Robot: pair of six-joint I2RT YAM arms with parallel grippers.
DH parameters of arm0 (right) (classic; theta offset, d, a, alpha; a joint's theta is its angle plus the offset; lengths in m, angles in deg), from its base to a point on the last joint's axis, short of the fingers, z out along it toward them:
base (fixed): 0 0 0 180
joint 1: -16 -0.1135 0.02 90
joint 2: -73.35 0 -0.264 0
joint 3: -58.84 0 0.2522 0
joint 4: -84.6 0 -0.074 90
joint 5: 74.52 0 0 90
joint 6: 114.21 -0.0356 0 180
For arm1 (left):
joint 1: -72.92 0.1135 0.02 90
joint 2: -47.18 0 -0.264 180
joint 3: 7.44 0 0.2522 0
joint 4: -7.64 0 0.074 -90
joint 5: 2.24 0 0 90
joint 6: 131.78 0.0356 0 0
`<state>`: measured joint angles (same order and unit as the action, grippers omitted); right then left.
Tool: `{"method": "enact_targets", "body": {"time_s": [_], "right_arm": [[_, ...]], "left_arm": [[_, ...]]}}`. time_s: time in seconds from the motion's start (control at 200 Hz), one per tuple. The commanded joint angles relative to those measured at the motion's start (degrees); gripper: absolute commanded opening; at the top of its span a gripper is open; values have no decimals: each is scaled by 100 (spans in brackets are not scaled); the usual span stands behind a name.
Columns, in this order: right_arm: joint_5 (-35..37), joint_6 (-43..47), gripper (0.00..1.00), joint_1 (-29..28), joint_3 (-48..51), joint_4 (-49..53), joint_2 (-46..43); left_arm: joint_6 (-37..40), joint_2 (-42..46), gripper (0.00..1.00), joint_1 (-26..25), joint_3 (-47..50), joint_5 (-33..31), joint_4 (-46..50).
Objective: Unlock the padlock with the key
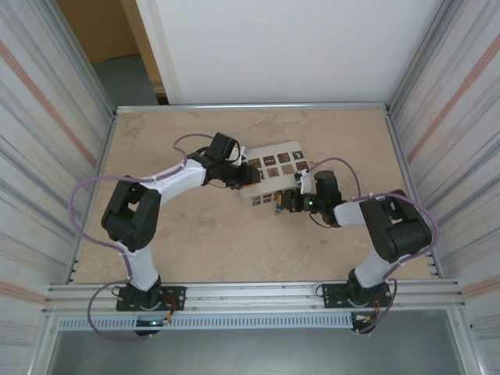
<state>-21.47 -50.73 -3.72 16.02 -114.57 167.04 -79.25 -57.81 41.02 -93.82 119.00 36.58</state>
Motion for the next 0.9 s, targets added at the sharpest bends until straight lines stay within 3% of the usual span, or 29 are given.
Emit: {"method": "enact_targets", "body": {"time_s": [0.0,0.897], "right_arm": [[-74,-5,4,30,90,-71,-290],[680,-1795,1,607,698,-1480,-535]], "left_arm": [[120,-39,29,-44,264,-269,477],[-185,75,29,-404,1060,-426,233]]}}
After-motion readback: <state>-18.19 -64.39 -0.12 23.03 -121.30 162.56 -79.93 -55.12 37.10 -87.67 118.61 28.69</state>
